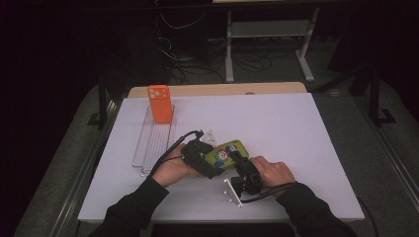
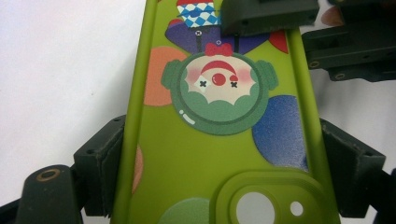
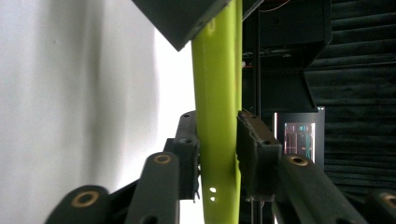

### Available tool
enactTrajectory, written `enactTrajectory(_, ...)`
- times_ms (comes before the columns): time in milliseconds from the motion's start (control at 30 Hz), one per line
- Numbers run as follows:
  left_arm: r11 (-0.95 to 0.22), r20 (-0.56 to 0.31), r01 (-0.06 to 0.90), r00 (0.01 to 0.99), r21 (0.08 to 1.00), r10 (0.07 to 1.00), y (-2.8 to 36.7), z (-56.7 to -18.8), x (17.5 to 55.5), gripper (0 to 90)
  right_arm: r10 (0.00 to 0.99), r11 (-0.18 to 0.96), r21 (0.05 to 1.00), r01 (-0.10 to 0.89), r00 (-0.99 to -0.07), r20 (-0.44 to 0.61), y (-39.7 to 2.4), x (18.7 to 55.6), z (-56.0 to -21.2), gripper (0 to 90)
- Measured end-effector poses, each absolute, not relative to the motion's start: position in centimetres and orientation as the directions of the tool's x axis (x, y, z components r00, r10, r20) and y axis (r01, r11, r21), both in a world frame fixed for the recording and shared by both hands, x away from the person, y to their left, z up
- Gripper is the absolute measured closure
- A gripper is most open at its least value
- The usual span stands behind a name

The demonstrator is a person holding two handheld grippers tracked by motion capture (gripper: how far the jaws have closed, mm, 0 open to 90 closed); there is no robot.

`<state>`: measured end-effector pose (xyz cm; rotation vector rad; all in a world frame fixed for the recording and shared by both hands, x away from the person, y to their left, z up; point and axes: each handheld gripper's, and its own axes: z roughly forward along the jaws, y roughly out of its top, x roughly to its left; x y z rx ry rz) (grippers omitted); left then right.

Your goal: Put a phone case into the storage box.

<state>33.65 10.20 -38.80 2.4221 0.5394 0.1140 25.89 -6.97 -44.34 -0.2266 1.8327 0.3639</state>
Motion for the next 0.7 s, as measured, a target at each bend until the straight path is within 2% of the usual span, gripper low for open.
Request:
enactTrajectory(133, -0.702, -0.067, 0.357, 0.912, 0.616, 0.405, 10.4, -38.8, 33.8, 15.4, 0.009, 0.935, 0.102, -0.341, -0.263, -0.965, -6.8, 25.7, -44.6, 74.6)
enactTrajectory(367, -0.687, -0.056, 0.337, 0.916, 0.644, 0.396, 10.6, -38.6, 33.7, 13.6, 0.017, 0.935, 0.102, -0.339, -0.243, -0.970, -6.9, 25.6, -44.5, 75.6)
enactTrajectory(533, -0.670, -0.071, 0.335, 0.919, 0.662, 0.389, 10.9, -38.4, 33.8, 0.9, 0.026, 0.938, 0.110, -0.328, -0.250, -0.968, -6.9, 25.7, -44.5, 75.7)
enactTrajectory(700, -0.668, -0.076, 0.321, 0.926, 0.671, 0.369, 11.7, -38.1, 33.8, 0.0, 0.046, 0.940, 0.129, -0.316, -0.258, -0.965, -7.2, 25.9, -44.3, 75.7)
